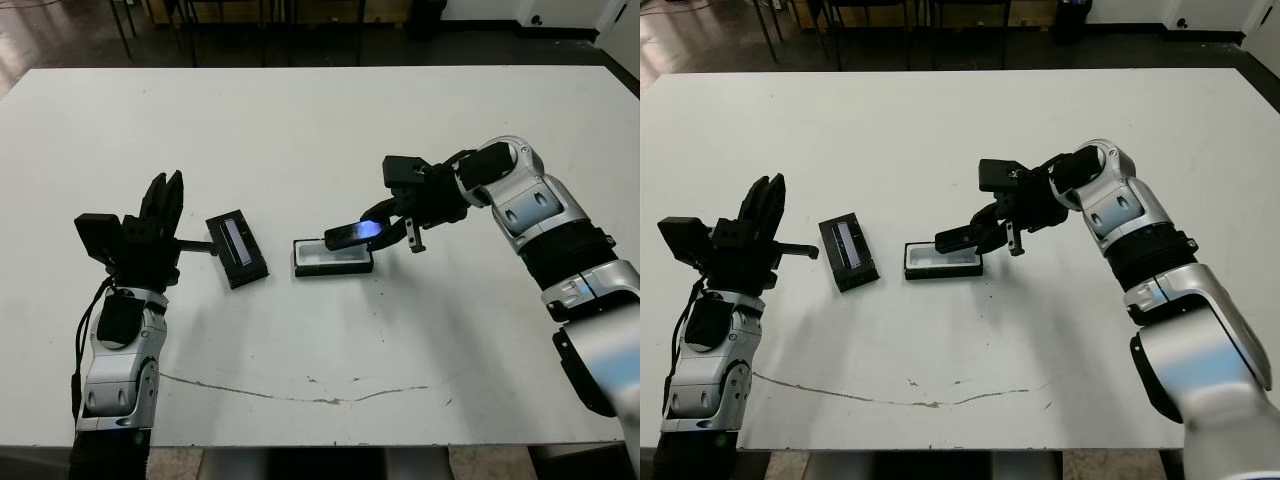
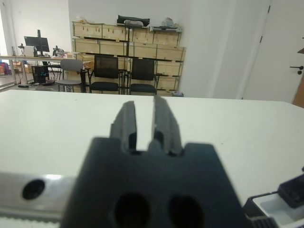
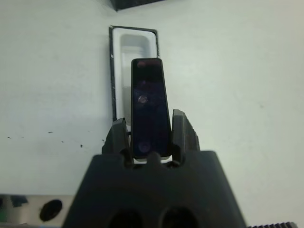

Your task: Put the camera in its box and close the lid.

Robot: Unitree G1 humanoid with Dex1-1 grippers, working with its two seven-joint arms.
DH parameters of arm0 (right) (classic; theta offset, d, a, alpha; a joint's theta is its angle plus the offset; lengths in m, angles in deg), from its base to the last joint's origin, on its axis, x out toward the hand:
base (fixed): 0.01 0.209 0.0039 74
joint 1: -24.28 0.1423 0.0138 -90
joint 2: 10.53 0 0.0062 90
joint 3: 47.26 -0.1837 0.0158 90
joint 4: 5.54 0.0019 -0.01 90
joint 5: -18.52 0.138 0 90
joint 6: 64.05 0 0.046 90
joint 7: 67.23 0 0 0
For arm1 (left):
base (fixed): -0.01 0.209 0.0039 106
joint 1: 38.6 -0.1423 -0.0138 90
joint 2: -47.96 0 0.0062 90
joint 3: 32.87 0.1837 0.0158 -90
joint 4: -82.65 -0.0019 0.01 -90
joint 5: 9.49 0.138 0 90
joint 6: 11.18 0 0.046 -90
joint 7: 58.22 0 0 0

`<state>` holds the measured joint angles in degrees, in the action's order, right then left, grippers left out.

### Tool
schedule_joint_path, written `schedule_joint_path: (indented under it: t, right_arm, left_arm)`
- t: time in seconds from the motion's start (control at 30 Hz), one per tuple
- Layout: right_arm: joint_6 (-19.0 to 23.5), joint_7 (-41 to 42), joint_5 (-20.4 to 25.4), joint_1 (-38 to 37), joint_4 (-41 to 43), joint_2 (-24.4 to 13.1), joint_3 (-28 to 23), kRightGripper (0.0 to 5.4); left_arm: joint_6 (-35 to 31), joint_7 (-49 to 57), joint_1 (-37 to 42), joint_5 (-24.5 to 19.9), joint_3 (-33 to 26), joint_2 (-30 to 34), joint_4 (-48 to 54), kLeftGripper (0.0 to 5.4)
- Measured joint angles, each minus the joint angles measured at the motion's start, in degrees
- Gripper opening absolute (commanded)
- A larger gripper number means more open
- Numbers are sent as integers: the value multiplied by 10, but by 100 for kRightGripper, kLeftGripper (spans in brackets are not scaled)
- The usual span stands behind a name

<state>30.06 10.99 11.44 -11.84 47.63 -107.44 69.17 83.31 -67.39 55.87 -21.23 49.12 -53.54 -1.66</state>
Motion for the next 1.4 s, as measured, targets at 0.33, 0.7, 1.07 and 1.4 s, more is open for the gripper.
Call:
schedule_joint_path:
  t: [0.33,0.7,1.07,1.4]
  right_arm:
    - [-4,36,9,9,-37,12,-6,15]
    - [-14,36,12,15,-37,21,-14,15]
    - [-25,15,-20,15,-20,36,8,15]
    - [-24,4,-41,15,-18,45,21,15]
  left_arm:
    - [1,0,0,0,0,0,0,0]
    - [1,-1,0,0,1,0,0,0]
    - [1,4,0,0,3,-3,0,0]
    - [6,8,-1,2,4,-5,0,0]
